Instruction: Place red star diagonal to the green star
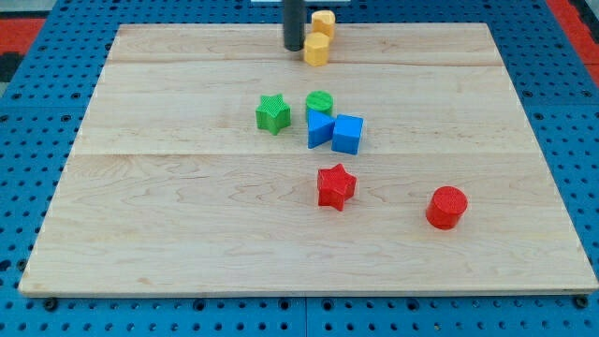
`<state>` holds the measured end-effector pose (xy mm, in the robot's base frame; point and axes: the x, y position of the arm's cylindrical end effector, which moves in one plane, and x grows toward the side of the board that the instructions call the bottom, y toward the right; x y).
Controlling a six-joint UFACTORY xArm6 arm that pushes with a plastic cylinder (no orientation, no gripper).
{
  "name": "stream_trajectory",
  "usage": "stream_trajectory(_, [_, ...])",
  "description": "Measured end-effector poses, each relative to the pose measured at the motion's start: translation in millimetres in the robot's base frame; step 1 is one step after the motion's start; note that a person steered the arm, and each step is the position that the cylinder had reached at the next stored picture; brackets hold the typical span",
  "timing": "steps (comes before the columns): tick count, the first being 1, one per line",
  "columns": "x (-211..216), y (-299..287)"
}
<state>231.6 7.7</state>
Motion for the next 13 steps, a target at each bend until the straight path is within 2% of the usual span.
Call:
stream_trajectory(1, [16, -21])
stream_trajectory(2, [48, -8])
stream_trajectory(3, [53, 115])
stream_trajectory(4, [114, 186])
stream_trajectory(5, [187, 221])
stream_trajectory(6, [271, 225])
stream_trajectory(7, [328, 225])
stream_trajectory(8, [330, 162])
stream_trajectory(9, [300, 126])
stream_trajectory(10, [286, 121])
stream_trajectory(11, [284, 152])
stream_trajectory(13, [258, 157])
